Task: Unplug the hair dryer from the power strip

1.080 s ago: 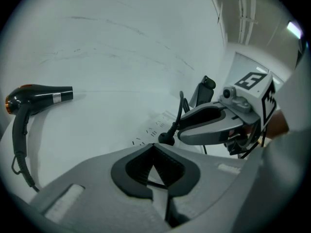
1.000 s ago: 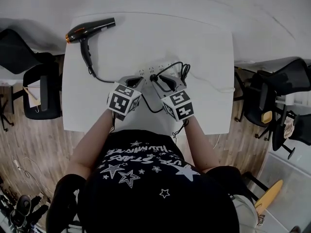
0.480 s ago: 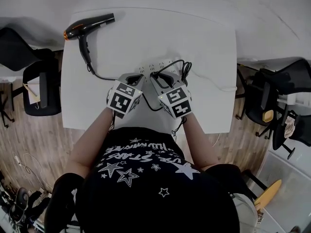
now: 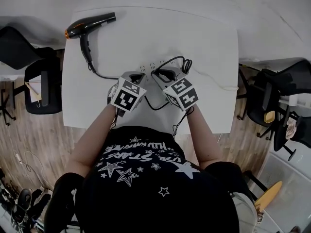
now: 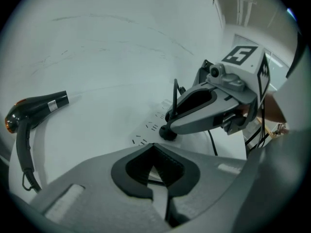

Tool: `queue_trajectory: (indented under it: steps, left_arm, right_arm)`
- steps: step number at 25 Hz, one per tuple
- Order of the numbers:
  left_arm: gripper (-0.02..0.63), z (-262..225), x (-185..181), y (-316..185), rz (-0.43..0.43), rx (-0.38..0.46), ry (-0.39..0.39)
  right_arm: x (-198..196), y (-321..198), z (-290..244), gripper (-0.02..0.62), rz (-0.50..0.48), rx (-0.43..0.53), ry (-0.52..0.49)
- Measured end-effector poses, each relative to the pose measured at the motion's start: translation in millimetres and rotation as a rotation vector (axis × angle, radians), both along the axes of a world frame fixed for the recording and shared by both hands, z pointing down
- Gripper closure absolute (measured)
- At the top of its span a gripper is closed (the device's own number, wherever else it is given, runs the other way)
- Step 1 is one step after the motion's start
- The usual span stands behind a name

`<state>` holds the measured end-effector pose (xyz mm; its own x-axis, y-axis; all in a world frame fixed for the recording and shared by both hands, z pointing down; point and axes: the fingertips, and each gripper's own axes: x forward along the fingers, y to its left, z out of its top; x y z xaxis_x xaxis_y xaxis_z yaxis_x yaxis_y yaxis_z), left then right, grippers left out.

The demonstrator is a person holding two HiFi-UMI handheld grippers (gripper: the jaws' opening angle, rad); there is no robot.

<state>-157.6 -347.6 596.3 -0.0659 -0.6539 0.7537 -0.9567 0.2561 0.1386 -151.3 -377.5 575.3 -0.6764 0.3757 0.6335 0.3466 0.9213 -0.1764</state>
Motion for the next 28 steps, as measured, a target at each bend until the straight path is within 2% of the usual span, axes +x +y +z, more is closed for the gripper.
queue_trajectory:
  steps: [5,7,9,11,15,18,20,24,26,28]
  left_arm:
    - [0.599,0.5,0.9,-0.7,-0.016,-0.04,-0.025]
    - [0.599,0.9,0.8,-2.0,-0.015,-0.058,-0.037]
    - [0.599,0.7,0.7,-2.8,-0.015,-0.066,-0.035]
    - [0.598,0.8,1.0,-2.9,-0.006,-0.073,-0.037]
    - [0.598,1.6,2.8,-3.8,0.053,-0.111,-0.082]
    - [0.599,2.1,3.9,-2.8,0.076,-0.124,-0.095]
    - [0.599,2.5,3.4,-2.2,0.073,-0.128,-0.086]
    - [0.599,2.4,2.7,-3.1,0.029,-0.117,-0.042]
    - [0.6,2.4,2.8,-3.5,0.044,-0.128,-0.069]
    - [0.598,3.1,3.1,-3.7,0.081,-0.152,-0.111]
  right_arm:
    - [4.9,4.1,-3.0,0.518,-0.015,0.13,-0.06]
    - [7.7,5.7,-4.4,0.52,-0.071,0.233,-0.092]
    - [9.8,6.4,-4.2,0.522,-0.118,0.275,-0.102]
    - [10.4,5.5,-2.2,0.522,-0.129,0.242,-0.079]
    - [5.3,2.8,2.2,0.52,-0.112,0.138,0.05]
    - [3.1,4.0,3.3,0.518,-0.154,0.133,0.12]
    - [3.6,6.3,1.8,0.52,-0.19,0.183,0.101]
    - [13.7,9.8,-2.4,0.525,-0.281,0.328,-0.027]
    - [13.4,8.8,-1.8,0.526,-0.281,0.306,-0.049]
    - [8.7,6.4,-1.6,0.525,-0.222,0.217,-0.041]
